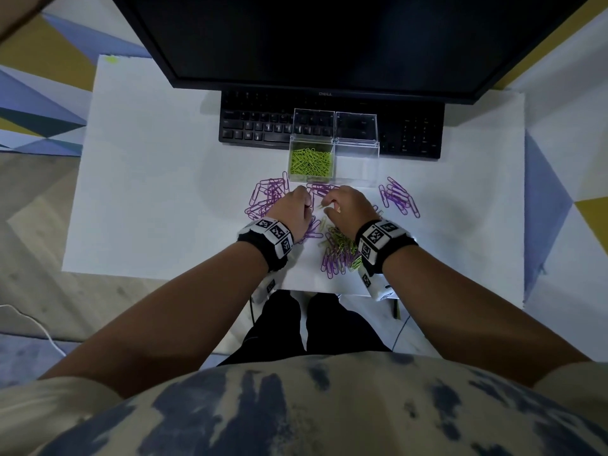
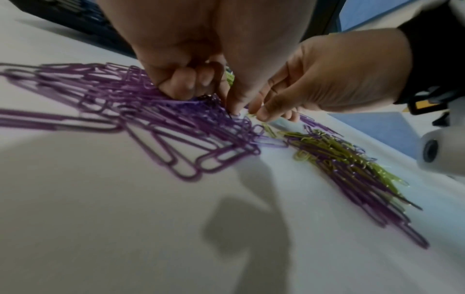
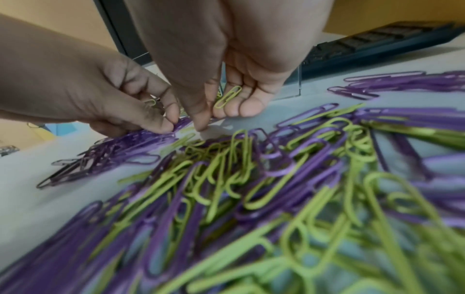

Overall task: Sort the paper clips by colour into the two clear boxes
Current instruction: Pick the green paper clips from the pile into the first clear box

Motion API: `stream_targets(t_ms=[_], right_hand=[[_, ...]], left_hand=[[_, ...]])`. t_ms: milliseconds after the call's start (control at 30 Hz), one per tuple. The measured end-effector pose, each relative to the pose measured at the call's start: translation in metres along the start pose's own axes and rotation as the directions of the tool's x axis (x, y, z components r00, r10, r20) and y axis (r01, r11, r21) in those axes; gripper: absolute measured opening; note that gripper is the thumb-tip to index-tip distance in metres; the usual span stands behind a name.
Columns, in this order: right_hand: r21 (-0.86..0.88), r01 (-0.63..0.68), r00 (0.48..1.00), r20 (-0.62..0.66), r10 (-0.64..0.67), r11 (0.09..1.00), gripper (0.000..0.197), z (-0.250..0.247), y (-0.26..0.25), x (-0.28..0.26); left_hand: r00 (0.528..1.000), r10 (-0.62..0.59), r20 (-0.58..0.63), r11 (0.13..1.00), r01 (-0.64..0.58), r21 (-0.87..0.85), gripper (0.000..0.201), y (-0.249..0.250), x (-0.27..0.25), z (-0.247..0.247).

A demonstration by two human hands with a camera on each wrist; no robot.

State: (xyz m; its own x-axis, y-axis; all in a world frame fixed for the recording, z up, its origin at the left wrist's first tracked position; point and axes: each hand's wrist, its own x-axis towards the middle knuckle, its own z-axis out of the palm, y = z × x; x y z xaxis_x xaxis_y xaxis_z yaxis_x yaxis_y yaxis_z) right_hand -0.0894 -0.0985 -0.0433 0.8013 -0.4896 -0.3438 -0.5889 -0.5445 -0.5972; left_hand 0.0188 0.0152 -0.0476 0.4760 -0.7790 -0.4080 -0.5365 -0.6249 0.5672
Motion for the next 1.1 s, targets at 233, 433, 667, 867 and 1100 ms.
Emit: stream_targets(t_ms=[233,433,667,867,1100], right_hand=[[-0.039,-0.014,1.0,-0.003,0.014,0.999,0.01,0.003,0.011,-0.004],[-0.003,0.014,1.0,-0.003,-0.014,1.0,0.012,-0.001,0.01,-0.008],[-0.188,0.03,0.996,0.089,-0.014,0.982,0.011,0.003,0.008,-0.012],[0.139,-0.211,0.978,0.022,0.209,0.968,0.018,-0.014,0.014,-0.021],[0.857,-0.379,0.896,0.244,0.372,0.35,0.016,-0.046,0.037,-0.036]], left_hand=[[1.0,-0.013,-0.023,0.999,0.014,0.049,0.007,-0.008,-0.002,-0.008],[0.997,0.065,0.034,0.994,-0.068,0.088,0.013,0.014,-0.01,0.009],[0.994,0.026,0.103,0.974,-0.048,0.221,0.019,0.024,-0.009,0.02],[0.985,-0.021,0.17,0.967,-0.023,0.253,0.029,0.031,-0.002,0.013],[0.996,-0.007,0.09,1.0,0.007,-0.003,0.015,0.035,-0.003,0.001]])
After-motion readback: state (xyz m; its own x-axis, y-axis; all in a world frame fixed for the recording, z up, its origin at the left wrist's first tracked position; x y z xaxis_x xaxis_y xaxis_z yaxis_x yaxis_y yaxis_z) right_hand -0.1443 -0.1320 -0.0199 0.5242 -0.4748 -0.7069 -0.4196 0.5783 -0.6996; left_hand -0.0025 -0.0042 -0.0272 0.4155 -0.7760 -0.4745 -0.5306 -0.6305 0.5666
